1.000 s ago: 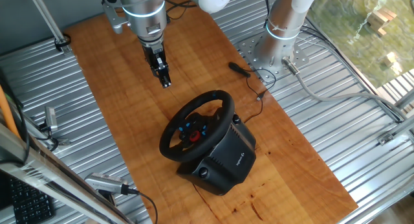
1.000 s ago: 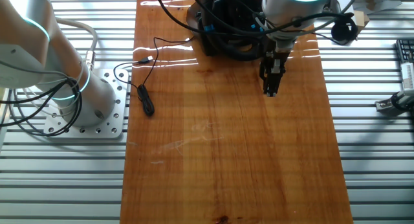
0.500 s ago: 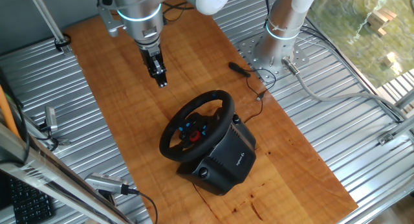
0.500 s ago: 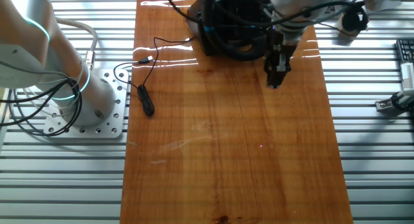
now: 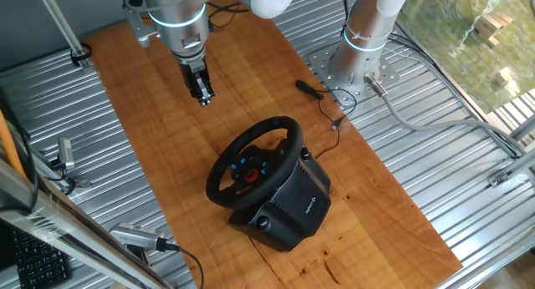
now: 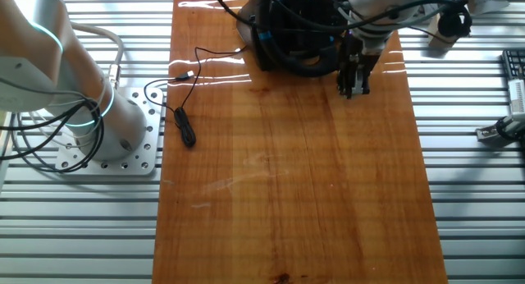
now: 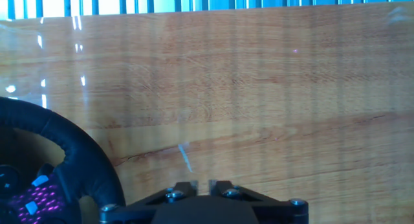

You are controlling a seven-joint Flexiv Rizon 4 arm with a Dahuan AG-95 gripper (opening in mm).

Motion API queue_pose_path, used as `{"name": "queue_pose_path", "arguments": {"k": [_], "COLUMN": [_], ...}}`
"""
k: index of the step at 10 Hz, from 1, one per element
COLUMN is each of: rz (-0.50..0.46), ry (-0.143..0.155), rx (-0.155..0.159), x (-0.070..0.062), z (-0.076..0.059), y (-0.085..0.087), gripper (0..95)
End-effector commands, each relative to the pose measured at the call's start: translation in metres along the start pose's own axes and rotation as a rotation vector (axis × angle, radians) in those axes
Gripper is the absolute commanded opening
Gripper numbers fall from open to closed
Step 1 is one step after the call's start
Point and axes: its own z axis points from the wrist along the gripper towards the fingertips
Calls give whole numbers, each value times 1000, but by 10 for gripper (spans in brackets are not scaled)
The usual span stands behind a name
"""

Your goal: Rotate the steering wheel 90 degrees counterclockwise

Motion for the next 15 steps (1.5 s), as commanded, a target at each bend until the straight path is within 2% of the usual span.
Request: {"name": "queue_pose_path", "arguments": {"k": [1,9,11,14,15], "rz": [-1,-2,-16,-31,-24], "ry": [-2,-14,-21,-16,-17], "rx": [-4,-2,-9,-15,-30], "x": [0,-3,-3,0,0], "z": [0,2,-2,-11,-11], "y": [0,-1,1,7,10], "gripper": [0,0,0,0,0]}}
